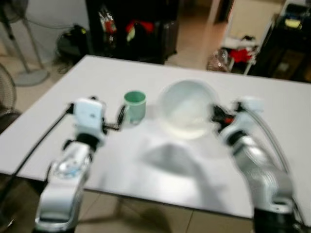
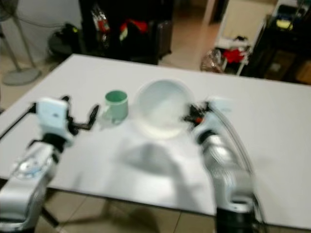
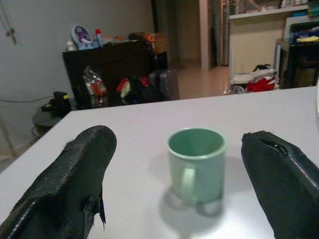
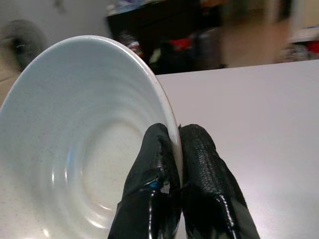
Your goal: Setting the table
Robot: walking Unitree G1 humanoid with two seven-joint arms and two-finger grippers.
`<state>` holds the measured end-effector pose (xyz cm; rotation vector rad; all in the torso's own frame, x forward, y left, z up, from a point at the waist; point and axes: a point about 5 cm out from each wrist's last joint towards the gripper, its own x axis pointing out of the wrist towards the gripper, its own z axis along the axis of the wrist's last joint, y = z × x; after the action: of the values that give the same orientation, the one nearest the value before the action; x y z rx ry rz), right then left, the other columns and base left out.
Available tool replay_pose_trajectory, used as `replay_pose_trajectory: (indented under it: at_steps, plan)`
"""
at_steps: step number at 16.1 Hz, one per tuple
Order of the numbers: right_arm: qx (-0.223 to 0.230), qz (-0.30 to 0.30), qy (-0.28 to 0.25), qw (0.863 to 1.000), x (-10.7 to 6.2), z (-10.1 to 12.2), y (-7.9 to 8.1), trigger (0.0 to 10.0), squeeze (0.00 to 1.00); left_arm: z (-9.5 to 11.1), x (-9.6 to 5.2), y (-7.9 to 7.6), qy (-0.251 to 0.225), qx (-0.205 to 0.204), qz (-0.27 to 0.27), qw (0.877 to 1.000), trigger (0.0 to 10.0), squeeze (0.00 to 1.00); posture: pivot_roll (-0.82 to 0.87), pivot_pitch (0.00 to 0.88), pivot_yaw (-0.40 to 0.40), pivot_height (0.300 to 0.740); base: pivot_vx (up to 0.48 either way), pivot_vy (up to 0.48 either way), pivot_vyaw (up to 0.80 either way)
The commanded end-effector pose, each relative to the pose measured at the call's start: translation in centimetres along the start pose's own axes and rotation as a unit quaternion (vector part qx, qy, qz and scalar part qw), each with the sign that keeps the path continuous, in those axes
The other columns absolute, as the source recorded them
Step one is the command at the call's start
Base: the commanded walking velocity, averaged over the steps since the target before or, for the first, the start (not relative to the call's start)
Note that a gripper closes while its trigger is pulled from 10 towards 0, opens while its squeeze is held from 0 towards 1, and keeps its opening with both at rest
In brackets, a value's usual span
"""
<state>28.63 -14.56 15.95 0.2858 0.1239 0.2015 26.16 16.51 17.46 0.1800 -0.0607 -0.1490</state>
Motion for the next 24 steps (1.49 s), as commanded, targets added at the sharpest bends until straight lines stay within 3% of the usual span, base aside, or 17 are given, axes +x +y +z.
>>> replay_pose_trajectory:
  at_steps: [1, 6, 9, 10, 11, 15, 21, 24]
  plan:
    - [-0.006, -0.015, -0.021, 1.0, 0.0, 1.2, -0.9, 10.0, 0.0, 0.2, 0.1, -0.5, -0.003, -0.001, -0.011, 1.0, 10.0, 0.0, -0.04, 0.0, -0.042, 0.74, 0.322, 0.0, 0.0]
    - [-0.021, -0.012, -0.016, 1.0, 1.0, 1.4, -1.0, 10.0, 0.0, 0.0, 0.0, -0.7, 0.0, 0.025, -0.028, 0.999, 10.0, 0.0, -0.04, 0.0, -0.047, 0.74, 0.06, 0.0, 0.0]
    - [-0.03, -0.056, 0.036, 0.997, 4.1, 0.6, -2.6, 10.0, 0.0, -0.1, 0.1, -0.7, -0.004, 0.039, -0.065, 0.997, 10.0, 0.0, -0.04, 0.0, 0.006, 0.74, 0.0, 0.0, 0.0]
    - [-0.009, -0.079, 0.057, 0.995, 5.8, 0.7, -3.7, 10.0, 0.0, 0.3, 0.4, -1.2, -0.011, 0.039, -0.1, 0.994, 10.0, 0.0, -0.04, 0.0, 0.014, 0.74, 0.0, 0.0, 0.0]
    - [-0.003, -0.082, 0.06, 0.995, 6.1, 0.7, -3.8, 10.0, 0.0, 0.4, 0.4, -1.3, -0.012, 0.04, -0.11, 0.993, 10.0, 0.0, -0.04, 0.0, 0.014, 0.74, 0.0, 0.0, 0.0]
    - [0.048, -0.12, 0.061, 0.99, 9.1, 3.2, -5.8, 10.0, 0.0, 1.1, 0.5, -1.0, -0.02, 0.062, -0.147, 0.987, 10.0, 0.0, 0.01, 0.0, -0.002, 0.74, 0.0, 0.0, 0.0]
    - [0.071, -0.09, 0.086, 0.99, 9.7, 4.0, -6.1, 10.0, 0.0, 0.5, -1.4, -0.1, 0.0, 0.069, -0.132, 0.989, 10.0, 0.0, 0.06, 0.0, -0.054, 0.74, 0.0, 0.0, 0.0]
    - [0.063, -0.035, 0.14, 0.987, 9.2, 3.5, -5.5, 10.0, 0.0, 0.2, -2.2, 0.6, 0.011, 0.072, -0.117, 0.991, 10.0, 0.0, 0.06, 0.0, -0.061, 0.74, 0.0, 0.0, 0.0]
